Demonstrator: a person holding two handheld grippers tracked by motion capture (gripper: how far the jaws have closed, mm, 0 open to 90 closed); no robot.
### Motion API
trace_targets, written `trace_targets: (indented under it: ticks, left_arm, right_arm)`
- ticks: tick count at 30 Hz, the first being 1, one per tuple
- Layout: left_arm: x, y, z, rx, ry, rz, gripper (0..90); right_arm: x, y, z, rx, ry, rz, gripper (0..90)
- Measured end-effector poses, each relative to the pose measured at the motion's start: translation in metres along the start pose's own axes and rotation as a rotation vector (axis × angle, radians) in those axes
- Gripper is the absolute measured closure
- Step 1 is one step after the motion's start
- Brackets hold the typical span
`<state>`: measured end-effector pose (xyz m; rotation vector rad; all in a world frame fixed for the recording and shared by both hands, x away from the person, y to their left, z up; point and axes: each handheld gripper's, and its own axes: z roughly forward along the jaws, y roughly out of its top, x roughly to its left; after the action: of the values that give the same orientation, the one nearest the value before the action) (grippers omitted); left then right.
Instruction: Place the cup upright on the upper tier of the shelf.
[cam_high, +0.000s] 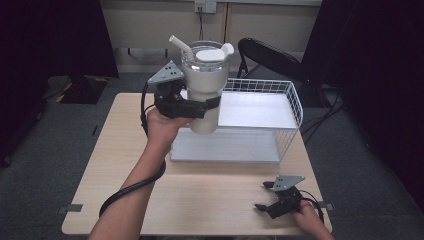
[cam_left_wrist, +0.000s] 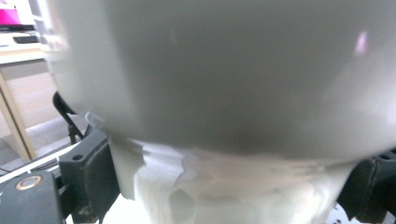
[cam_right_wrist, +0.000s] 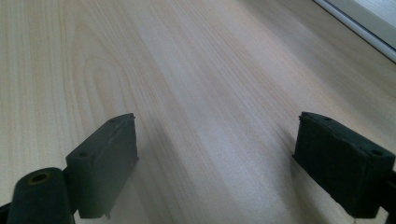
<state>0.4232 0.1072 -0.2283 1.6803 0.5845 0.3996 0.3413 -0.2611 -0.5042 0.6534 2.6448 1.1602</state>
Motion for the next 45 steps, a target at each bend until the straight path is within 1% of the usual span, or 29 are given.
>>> trace_targets:
  ticks: [4, 9, 14, 20, 26, 28, 38, 40, 42, 45]
  left_arm:
    - [0.003, 0.001, 0.002, 0.002, 0.01, -0.004, 10.2]
    - [0.008, 0.004, 0.004, 0.013, 0.024, 0.004, 10.2]
    - [0.014, 0.006, 0.007, 0.015, 0.033, 0.002, 10.2]
    - [0.018, 0.007, 0.011, 0.031, 0.053, 0.009, 10.2]
    - [0.022, 0.008, 0.018, 0.028, 0.059, 0.005, 10.2]
    - [0.023, 0.009, 0.019, 0.034, 0.064, 0.013, 10.2]
    - [0.031, 0.006, 0.026, 0.039, 0.087, 0.006, 10.2]
    - [0.032, 0.006, 0.028, 0.034, 0.091, -0.003, 10.2]
    - [0.033, 0.006, 0.029, 0.037, 0.093, -0.001, 10.2]
    - [0.035, 0.006, 0.032, 0.037, 0.092, -0.008, 10.2]
  right_arm:
    - [0.0, 0.0, 0.0, 0.0, 0.002, 0.0, 12.6]
    - [0.0, 0.0, 0.0, 0.0, 0.004, -0.002, 12.6]
    - [0.0, 0.0, 0.0, 0.0, 0.004, -0.002, 12.6]
    - [0.0, 0.0, 0.0, -0.001, 0.005, -0.001, 12.6]
    - [-0.001, 0.0, 0.0, -0.001, 0.006, 0.0, 12.6]
    - [-0.001, 0.0, 0.0, -0.001, 0.006, 0.0, 12.6]
    - [-0.001, 0.0, 0.0, -0.002, 0.007, 0.001, 12.6]
    - [-0.001, 0.0, 0.0, -0.001, 0.01, 0.002, 12.5]
    - [-0.001, 0.0, 0.0, -0.003, 0.013, 0.004, 12.6]
    - [-0.002, 0.0, -0.001, -0.003, 0.015, 0.005, 12.6]
